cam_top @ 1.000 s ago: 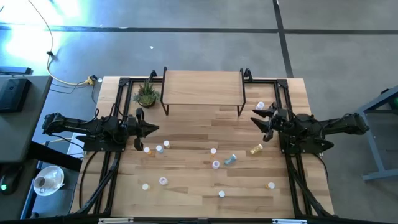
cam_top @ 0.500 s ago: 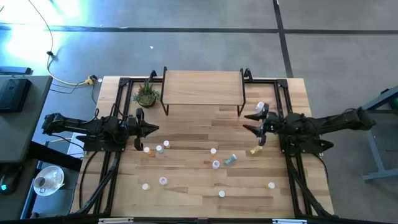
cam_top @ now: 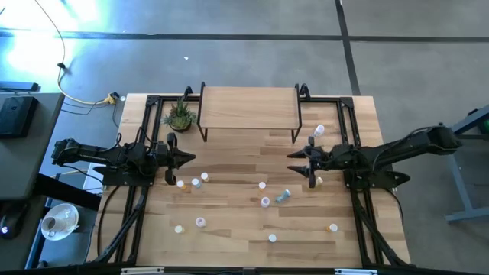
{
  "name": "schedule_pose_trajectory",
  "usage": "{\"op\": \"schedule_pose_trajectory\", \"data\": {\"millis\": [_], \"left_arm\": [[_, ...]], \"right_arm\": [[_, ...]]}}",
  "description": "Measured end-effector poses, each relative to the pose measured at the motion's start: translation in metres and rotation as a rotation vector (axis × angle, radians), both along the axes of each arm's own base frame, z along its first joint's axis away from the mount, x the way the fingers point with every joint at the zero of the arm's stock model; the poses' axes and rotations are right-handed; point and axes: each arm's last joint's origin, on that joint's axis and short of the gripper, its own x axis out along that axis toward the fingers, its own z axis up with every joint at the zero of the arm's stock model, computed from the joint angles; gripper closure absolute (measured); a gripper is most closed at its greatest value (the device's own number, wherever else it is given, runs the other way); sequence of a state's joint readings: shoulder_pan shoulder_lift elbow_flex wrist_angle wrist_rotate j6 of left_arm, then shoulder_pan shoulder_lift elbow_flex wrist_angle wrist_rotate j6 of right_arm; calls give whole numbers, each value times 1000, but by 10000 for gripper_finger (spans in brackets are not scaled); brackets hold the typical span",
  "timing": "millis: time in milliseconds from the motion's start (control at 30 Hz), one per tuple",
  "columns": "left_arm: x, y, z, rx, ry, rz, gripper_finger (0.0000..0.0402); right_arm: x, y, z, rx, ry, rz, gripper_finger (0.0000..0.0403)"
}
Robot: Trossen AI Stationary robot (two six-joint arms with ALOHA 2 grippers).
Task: Pick and place medicine bottles onto shelf by color
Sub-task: Put the middle orange pill bottle on the shelf
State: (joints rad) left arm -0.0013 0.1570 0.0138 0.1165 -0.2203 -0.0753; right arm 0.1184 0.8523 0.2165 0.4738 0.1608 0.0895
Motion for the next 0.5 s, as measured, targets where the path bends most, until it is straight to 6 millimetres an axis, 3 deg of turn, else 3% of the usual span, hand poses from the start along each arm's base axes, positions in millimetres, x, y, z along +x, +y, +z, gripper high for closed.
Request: {"op": "schedule_pose_trajectory", "data": {"millis": [300, 500], "left_arm": [[0, 0, 0, 0, -1, 0, 401], [0, 0, 0, 0, -2, 0, 401]], "right_arm": [[18, 7, -8, 31, -34, 80, 210], [46, 24, -1, -38, 44, 146, 210]]}}
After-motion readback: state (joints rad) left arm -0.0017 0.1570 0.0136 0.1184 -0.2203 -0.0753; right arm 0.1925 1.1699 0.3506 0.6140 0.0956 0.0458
